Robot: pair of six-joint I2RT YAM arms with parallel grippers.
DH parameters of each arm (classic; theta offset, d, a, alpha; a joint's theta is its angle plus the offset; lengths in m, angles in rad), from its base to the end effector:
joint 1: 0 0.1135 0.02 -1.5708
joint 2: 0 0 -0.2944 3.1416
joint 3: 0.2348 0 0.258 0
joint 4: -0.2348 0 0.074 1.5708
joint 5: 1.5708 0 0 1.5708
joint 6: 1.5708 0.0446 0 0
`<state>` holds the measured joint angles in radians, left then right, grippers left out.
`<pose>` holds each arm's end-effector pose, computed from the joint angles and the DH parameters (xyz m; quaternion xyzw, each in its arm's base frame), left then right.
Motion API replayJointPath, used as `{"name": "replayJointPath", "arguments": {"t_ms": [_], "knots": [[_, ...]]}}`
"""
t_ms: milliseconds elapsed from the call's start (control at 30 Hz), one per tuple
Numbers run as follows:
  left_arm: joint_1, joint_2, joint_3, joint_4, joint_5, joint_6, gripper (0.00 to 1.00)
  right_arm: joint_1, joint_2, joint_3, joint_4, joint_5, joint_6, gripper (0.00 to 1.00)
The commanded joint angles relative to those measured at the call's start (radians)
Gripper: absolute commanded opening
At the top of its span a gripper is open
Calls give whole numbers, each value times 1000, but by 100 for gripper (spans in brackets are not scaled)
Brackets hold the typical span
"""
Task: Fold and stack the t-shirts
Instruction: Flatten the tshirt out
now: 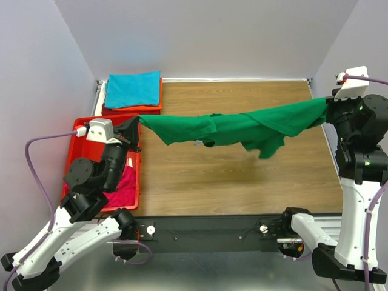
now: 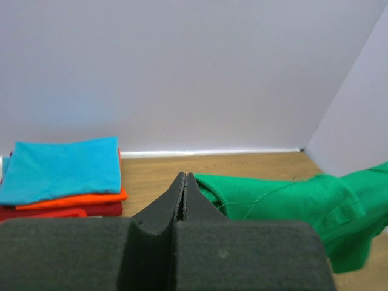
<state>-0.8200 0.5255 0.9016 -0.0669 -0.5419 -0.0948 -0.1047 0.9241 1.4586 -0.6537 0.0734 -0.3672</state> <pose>0.0738 -0.0454 0.4433 -0.0005 0.6080 -0.2020 0.7678 0.1445 -0.0185 0.5138 -0.0737 0.7442 -0.1817 0.6385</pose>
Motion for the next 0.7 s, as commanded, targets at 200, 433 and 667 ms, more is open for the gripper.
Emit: {"name": "replayJointPath", "arguments": {"t_ms": [200, 433, 667], "knots": [[30, 180, -125, 459, -60, 89, 0, -18, 30, -179, 167, -54, 100, 1], [455, 761, 141, 400, 581, -255, 0, -16, 165, -424, 469, 72, 171, 1], [492, 1199, 533, 70, 679, -172, 66, -26, 237, -509, 517, 129, 182, 67]]}}
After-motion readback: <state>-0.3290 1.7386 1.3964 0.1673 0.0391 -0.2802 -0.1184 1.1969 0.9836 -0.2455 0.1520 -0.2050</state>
